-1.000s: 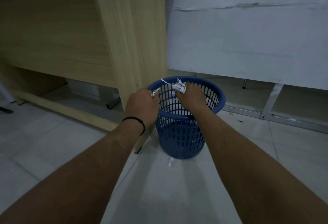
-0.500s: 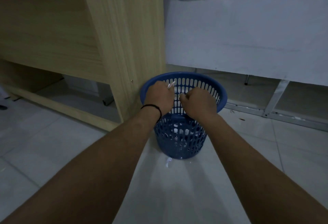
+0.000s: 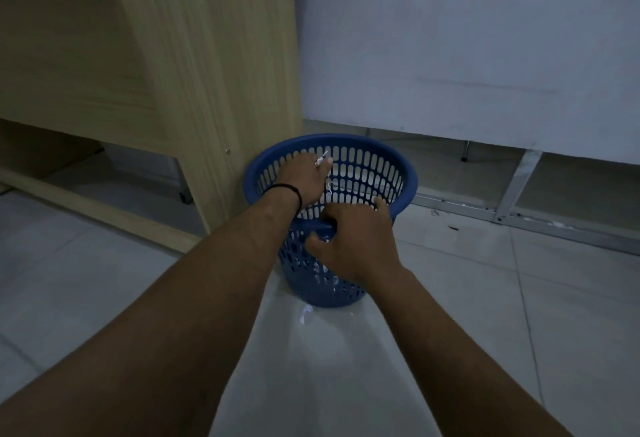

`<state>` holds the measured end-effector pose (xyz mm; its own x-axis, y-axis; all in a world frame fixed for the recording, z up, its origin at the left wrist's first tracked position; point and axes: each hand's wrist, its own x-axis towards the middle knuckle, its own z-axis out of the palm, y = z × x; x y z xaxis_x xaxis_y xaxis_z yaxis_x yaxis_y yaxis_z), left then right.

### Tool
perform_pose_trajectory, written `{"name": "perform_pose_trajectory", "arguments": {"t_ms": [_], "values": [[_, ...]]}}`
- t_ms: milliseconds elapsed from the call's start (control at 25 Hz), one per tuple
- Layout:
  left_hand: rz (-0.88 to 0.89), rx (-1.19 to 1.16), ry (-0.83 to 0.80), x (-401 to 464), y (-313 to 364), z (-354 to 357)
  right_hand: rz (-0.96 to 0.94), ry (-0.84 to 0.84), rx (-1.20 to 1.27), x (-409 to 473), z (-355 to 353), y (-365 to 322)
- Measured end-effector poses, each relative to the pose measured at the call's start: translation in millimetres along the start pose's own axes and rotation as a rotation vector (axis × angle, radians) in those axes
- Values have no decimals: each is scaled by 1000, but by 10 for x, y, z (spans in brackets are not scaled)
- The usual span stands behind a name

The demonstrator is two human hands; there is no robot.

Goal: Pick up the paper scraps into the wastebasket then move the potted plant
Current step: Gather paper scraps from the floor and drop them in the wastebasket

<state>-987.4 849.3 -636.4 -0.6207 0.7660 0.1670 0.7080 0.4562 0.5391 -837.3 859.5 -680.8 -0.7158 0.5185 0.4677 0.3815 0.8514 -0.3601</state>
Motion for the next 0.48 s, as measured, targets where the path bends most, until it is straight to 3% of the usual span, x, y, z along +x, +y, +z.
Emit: {"name": "perform_pose_trajectory", "arguments": {"t_ms": [80,200,320,480], "values": [[-23,1,-22,51,-11,2,-14,14,4,-12,14,14],[-109,70,-244,28,-21,-13,-37,-9,-36,-19,27,48],[-77,136,-364,-35,18,-69,-36,20,-73,-23,62,58],[-16,155,-281,-170,-54,-160,4,85,-70,-56,118,-17]]}}
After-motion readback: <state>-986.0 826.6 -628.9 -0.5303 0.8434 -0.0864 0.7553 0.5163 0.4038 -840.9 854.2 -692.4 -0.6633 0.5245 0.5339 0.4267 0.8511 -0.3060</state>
